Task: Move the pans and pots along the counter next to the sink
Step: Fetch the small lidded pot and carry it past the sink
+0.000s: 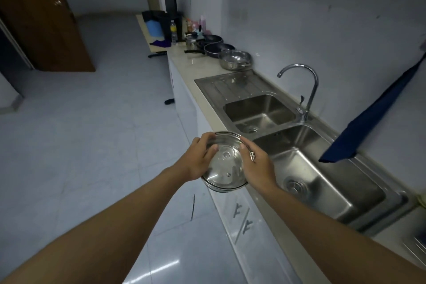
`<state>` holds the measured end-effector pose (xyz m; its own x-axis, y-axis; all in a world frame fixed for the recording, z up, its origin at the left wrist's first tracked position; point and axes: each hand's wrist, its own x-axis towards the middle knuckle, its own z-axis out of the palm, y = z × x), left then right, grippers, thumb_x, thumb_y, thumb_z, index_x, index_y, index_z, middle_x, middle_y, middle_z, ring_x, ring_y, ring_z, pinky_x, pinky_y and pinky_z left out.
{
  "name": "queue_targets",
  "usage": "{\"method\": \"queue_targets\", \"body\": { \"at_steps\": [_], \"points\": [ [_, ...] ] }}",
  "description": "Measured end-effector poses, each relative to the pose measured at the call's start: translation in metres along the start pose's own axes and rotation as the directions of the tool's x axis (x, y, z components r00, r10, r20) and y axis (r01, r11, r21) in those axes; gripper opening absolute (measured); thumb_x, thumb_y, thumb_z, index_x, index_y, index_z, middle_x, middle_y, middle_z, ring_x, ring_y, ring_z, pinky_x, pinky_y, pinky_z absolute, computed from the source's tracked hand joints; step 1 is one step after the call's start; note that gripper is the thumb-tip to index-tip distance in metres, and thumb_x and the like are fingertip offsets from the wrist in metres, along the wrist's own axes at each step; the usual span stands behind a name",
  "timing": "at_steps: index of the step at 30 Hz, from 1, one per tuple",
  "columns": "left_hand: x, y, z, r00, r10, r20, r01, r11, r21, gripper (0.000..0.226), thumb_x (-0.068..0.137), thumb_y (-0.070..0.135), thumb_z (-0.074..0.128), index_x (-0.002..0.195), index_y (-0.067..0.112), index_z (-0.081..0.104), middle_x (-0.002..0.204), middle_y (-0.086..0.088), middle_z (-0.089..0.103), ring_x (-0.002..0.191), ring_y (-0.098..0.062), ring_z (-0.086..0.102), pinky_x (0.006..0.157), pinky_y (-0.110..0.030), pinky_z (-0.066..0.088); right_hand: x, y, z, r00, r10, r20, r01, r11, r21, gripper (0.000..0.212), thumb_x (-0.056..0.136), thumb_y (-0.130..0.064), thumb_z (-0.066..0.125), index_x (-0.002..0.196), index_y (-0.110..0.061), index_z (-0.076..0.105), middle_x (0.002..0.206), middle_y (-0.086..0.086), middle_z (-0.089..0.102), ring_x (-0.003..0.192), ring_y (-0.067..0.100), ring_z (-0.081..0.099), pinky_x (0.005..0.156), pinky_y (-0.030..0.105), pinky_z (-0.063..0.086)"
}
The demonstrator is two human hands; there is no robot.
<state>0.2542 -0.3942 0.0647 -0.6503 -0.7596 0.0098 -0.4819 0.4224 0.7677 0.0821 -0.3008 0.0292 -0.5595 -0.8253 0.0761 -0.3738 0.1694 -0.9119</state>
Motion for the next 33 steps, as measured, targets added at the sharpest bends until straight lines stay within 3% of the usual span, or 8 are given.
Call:
{"method": "queue_targets", "body": {
  "at_steps": [6, 18, 23, 33],
  "points": [
    [0.087, -0.035, -0.036, 1.0, -0.012, -0.007, 0.012, 1.0, 0.005, 0.043, 0.105, 0.033, 0.042, 0.145, 0.017, 0.037, 0.14, -0.012, 0.049, 0.125, -0.028, 0.053, 0.108, -0.048, 0.045, 0.092, -0.004, 0.045, 1.0, -0.015, -0.016, 0.015, 1.0, -0.012, 0.035, 0.1, -0.047, 0.052, 0.133, -0.042, 0.063, 0.125, -0.015, 0.07, 0.118, 0.011, 0.063, 0.102, 0.034, 0.049],
    [0.279, -0.101, -0.114, 0.996, -0.085, -0.031, 0.086, 0.995, 0.053, 0.046, 0.105, 0.037, 0.041, 0.146, 0.018, 0.035, 0.14, -0.012, 0.047, 0.125, -0.027, 0.051, 0.109, -0.046, 0.044, 0.302, -0.02, 0.128, 1.0, -0.019, 0.013, 0.019, 1.0, 0.025, 0.037, 0.094, -0.051, 0.05, 0.129, -0.045, 0.063, 0.12, -0.015, 0.073, 0.114, 0.012, 0.065, 0.1, 0.04, 0.053],
    [0.349, -0.128, -0.146, 0.997, -0.076, -0.007, 0.076, 0.996, 0.056, 0.045, 0.104, 0.038, 0.041, 0.144, 0.018, 0.036, 0.138, -0.011, 0.049, 0.124, -0.027, 0.052, 0.108, -0.047, 0.044, 0.373, -0.026, 0.158, 1.0, -0.014, 0.01, 0.014, 1.0, -0.002, 0.043, 0.091, -0.058, 0.046, 0.13, -0.049, 0.059, 0.122, -0.012, 0.073, 0.117, 0.016, 0.065, 0.102, 0.041, 0.052],
    [0.505, -0.206, -0.234, 0.997, 0.016, 0.07, -0.021, 0.997, 0.071, 0.046, 0.105, 0.039, 0.04, 0.145, 0.017, 0.036, 0.136, -0.012, 0.049, 0.122, -0.027, 0.053, 0.107, -0.047, 0.045, 0.518, -0.057, 0.25, 0.996, 0.012, -0.085, -0.016, 0.999, -0.04, 0.036, 0.098, -0.049, 0.049, 0.132, -0.046, 0.062, 0.12, -0.011, 0.073, 0.115, 0.016, 0.065, 0.1, 0.04, 0.052]
  ]
}}
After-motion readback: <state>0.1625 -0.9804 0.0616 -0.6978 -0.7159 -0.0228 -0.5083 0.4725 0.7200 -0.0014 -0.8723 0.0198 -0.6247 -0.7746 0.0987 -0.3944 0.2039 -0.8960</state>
